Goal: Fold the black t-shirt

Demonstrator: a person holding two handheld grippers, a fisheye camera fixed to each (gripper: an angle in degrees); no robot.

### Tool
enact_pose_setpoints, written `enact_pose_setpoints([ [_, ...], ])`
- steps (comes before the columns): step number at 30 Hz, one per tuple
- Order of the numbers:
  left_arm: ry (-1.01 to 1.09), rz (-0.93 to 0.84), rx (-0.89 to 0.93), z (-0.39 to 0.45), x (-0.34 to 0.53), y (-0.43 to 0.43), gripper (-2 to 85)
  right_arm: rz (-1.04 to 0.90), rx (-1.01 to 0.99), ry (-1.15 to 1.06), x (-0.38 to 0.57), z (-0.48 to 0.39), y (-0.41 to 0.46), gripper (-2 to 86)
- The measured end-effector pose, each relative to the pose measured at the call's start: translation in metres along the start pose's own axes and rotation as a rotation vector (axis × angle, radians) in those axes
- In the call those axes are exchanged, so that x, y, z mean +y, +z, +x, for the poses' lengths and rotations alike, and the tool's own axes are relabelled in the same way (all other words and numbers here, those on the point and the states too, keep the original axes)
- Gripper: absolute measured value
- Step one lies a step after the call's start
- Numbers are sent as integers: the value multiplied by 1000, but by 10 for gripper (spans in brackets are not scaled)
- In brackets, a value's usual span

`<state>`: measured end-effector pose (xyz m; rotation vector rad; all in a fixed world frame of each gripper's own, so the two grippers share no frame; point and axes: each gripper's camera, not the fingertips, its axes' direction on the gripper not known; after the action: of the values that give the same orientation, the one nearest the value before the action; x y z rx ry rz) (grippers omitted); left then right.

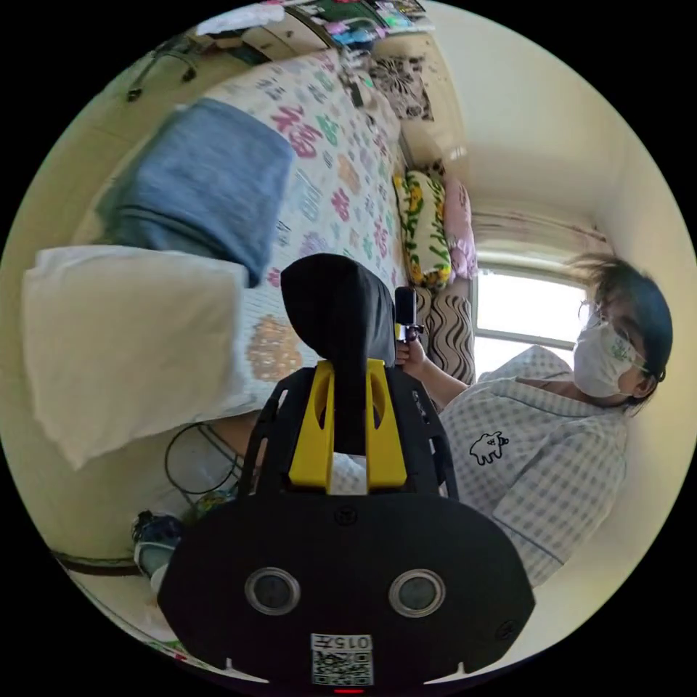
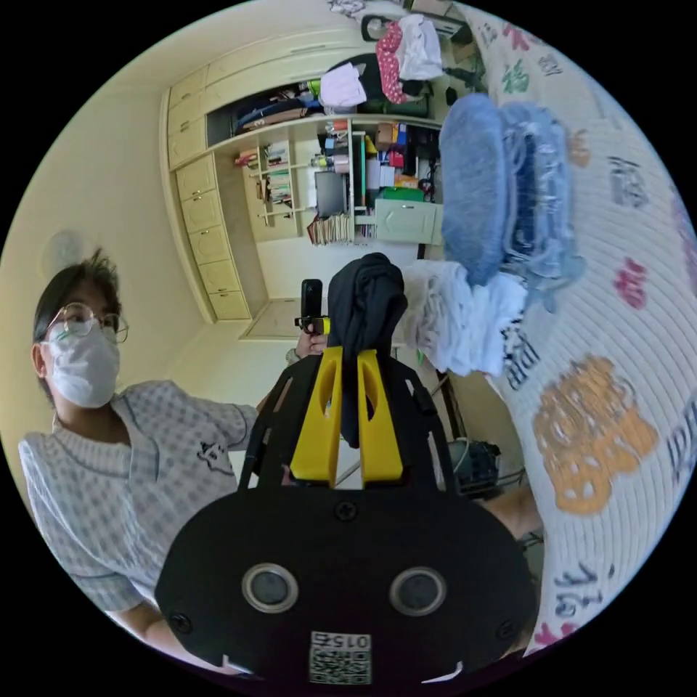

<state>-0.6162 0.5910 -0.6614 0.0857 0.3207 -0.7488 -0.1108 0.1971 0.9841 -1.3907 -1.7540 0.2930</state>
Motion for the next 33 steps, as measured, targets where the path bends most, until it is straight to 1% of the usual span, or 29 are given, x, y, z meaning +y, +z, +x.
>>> enact_pose_setpoints([
  [1, -22, 24, -10, -13, 6, -33, 64, -11, 28, -1, -19, -2, 26, 32],
  [2, -39, 32, -13, -20, 8, -47, 64, -17, 49, 8, -27, -2, 38, 32],
  [4, -89, 57, -46, -50, 15, -88, 64, -43, 158, 58, -50, 3, 75, 32],
  [6, -125, 45, -45, -74, 18, -102, 66, -39, 200, 92, -55, 6, 89, 31],
  [8, -127, 60, 14, -94, 21, -105, 67, 0, 188, 129, -52, 7, 89, 30],
  [10, -127, 77, 146, -112, 27, -99, 70, 55, 161, 166, -40, 4, 81, 30],
  [11, -118, 82, 173, -113, 29, -97, 71, 66, 159, 170, -37, 3, 78, 29],
  [13, -57, 96, 216, -104, 36, -95, 74, 70, 158, 168, -24, -9, 71, 28],
  [17, -34, 143, 221, -86, 60, -101, 80, 90, 164, 149, 0, -34, 56, 39],
  [20, -70, 240, 204, -68, 96, -111, 74, 147, 165, 158, 29, -54, 31, 39],
  [22, -90, 362, 132, -45, 131, -121, 65, 176, 191, 158, 59, -73, 9, 35],
  [23, -95, 396, 108, -37, 140, -123, 62, 182, 201, 154, 68, -78, 4, 33],
  [24, -73, 463, 58, -16, 157, -125, 54, 197, 232, 136, 86, -92, -8, 28],
  [25, -4, 511, 2, 14, 170, -121, 46, 237, 301, 79, 107, -114, -19, 18],
  [26, 44, 517, -35, 32, 174, -116, 37, 254, 352, 31, 118, -129, -23, 13],
  [27, 153, 516, -129, 72, 180, -100, 19, 264, 477, -62, 139, -162, -29, 6],
  [28, 309, 522, -235, 116, 184, -75, 9, 269, 619, -126, 159, -196, -32, 1],
  [29, 384, 525, -285, 137, 186, -59, 4, 276, 692, -155, 169, -213, -34, -1],
  [30, 515, 519, -354, 174, 185, -24, 1, 289, 831, -208, 191, -246, -36, -3],
  [31, 622, 508, -369, 205, 182, 14, -1, 300, 973, -188, 211, -275, -39, -5],
  [32, 664, 509, -359, 219, 179, 33, -1, 328, 1039, -171, 223, -289, -41, -6],
  [33, 717, 528, -313, 241, 173, 72, -2, 393, 1158, -175, 250, -315, -46, -7],
])
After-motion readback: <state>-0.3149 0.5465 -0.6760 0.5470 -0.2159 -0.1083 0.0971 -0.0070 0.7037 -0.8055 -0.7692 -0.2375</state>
